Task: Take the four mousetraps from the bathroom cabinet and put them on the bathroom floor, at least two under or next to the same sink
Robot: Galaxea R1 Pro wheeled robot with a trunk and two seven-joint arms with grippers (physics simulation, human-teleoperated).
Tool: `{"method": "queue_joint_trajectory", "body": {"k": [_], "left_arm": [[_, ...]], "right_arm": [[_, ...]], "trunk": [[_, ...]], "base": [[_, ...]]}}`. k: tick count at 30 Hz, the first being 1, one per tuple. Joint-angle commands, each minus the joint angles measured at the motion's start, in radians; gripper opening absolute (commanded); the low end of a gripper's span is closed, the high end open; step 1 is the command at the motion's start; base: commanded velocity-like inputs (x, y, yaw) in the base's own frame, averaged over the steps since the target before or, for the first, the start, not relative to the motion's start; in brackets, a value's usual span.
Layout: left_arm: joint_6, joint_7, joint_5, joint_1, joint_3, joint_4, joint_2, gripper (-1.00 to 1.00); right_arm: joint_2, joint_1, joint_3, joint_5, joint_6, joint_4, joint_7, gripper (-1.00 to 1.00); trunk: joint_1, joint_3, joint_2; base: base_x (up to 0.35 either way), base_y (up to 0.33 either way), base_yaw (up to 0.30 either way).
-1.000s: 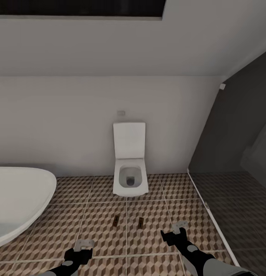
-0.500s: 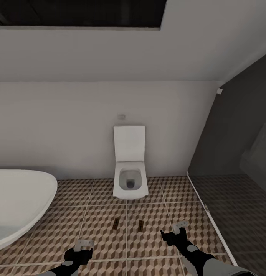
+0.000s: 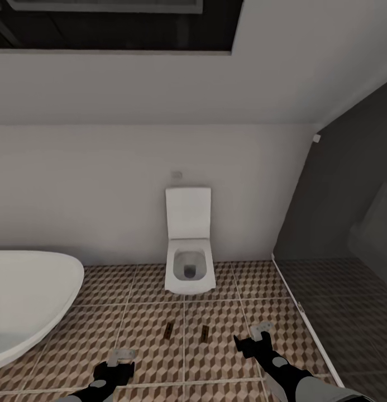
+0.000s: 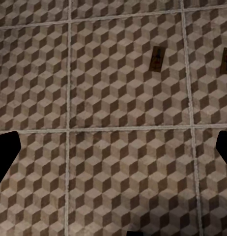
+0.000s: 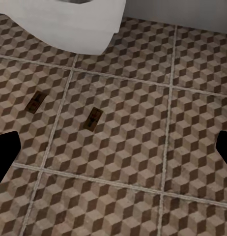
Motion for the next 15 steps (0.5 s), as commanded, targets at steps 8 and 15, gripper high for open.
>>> {"method": "queue_joint_trajectory", "body": {"k": [8,15], "left_arm": [[-0.006,0.001,0.007,-0.002,-0.008,0.004,-0.001,1.00],[-0.005,0.001,0.007,-0.002,-0.008,0.004,-0.002,1.00]], "right_arm": [[0.000,-0.001,0.004,-0.008,-0.004,0.002,0.005,1.00],[0.000,-0.001,0.004,-0.008,-0.003,0.002,0.004,1.00]], "trunk": [[0.001,0.011,-0.002],[0.001,0.022,-0.002]], "base": [[0.000,0.000,0.000],[0.000,0.000,0.000]]}}
